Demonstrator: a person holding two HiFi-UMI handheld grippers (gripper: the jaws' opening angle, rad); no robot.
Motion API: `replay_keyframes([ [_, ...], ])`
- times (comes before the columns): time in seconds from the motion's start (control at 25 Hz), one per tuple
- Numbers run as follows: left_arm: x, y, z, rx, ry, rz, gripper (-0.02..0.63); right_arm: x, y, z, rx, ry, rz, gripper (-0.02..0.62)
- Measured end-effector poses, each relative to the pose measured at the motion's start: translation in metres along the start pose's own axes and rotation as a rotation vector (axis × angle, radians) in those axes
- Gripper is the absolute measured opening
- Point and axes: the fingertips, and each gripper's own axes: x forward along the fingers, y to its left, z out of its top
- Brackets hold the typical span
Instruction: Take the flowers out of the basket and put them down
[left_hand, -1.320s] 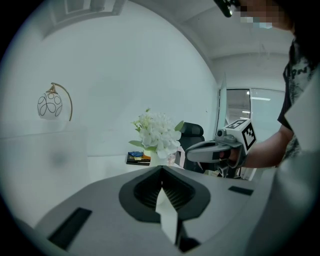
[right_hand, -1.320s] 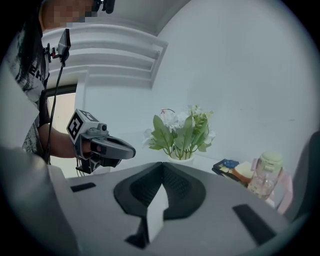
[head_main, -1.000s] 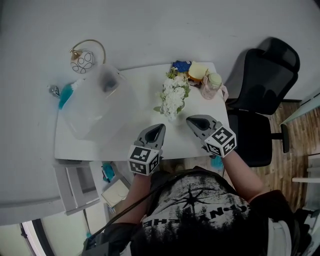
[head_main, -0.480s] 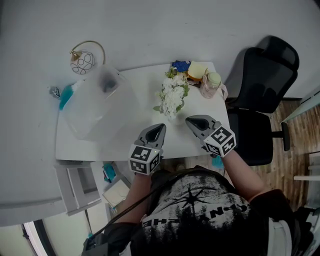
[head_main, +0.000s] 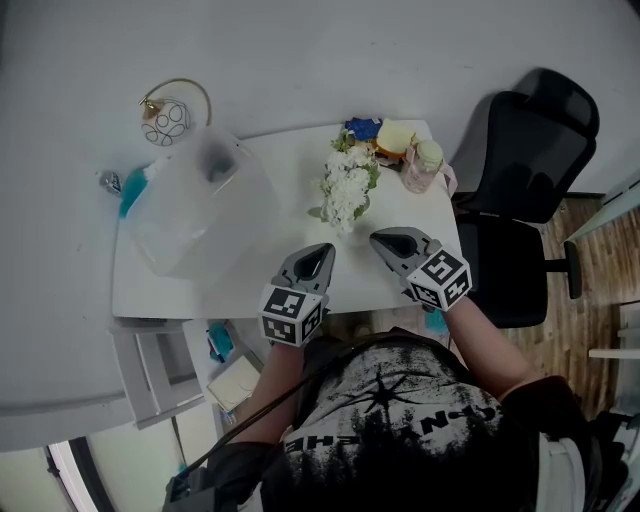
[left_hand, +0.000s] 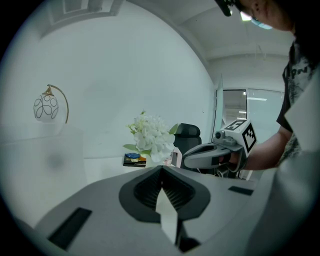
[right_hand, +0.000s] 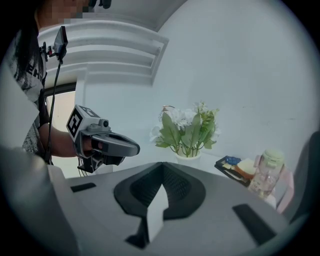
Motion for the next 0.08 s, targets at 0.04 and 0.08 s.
replay_keyframes([
  [0.04,0.0012,-0.0008,0.0006,-0.001,-0.002,-0.002,0.011,0.0,-0.0005,-0.0005,0.008,0.0,0.001,0.017],
  [0.08,0.0025,-0.0016,0.0012,-0.003,-0.004,-0.005,0.011,0.0,-0.0012,-0.001,0.015,0.001,0.002,0.017],
])
